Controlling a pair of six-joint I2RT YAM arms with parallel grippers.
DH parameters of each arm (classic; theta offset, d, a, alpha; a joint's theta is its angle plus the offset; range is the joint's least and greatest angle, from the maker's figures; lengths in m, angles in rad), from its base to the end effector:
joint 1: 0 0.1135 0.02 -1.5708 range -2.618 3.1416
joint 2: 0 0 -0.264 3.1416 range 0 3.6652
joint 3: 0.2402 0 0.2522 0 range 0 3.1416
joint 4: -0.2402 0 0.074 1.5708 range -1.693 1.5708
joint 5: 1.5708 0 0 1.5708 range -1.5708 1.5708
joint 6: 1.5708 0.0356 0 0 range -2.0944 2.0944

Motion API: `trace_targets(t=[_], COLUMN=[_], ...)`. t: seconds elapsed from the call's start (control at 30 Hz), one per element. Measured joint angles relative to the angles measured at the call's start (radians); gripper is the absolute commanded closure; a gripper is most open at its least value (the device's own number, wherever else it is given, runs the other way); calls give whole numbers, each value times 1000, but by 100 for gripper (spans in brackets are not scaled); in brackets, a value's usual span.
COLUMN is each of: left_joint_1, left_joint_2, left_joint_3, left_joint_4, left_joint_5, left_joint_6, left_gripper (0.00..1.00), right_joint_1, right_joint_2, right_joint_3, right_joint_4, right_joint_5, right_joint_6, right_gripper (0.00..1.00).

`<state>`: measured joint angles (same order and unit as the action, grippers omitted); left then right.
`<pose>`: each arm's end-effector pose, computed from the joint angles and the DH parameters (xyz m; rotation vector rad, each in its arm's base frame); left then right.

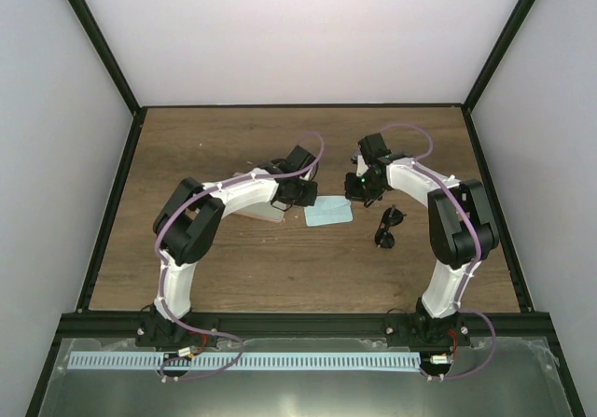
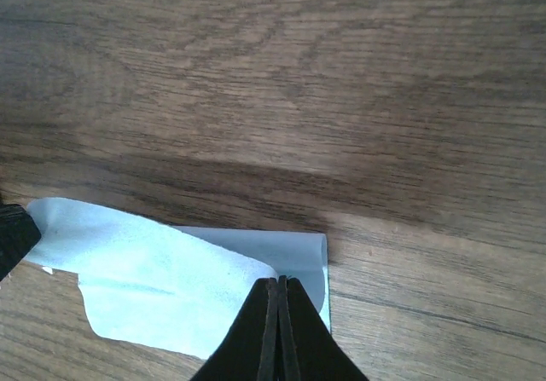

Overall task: Organize the sunglasses
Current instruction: Adjust the glasses cleaning cloth at the center of the board.

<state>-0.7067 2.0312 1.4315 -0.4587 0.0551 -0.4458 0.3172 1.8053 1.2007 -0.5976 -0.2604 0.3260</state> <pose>0.3235 -0.2788 0.1658 0.3714 2.6806 -0.4488 0.3354 0.1198 0.1793 -0.0566 2.8291 0.5181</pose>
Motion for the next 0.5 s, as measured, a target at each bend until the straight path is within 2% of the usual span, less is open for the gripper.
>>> trace_targets(t=[0.5], left_joint_1=[0], left_joint_2=[0], left_joint_3=[-23], left_joint_4=[5], left_joint_5=[28], left_joint_6=[-8], left_gripper=[96], right_joint_1=[0], right_joint_2=[-4], right_joint_3=[-43], right_joint_4=[3], right_joint_5=[-17], right_joint_6=[0], right_gripper=[99])
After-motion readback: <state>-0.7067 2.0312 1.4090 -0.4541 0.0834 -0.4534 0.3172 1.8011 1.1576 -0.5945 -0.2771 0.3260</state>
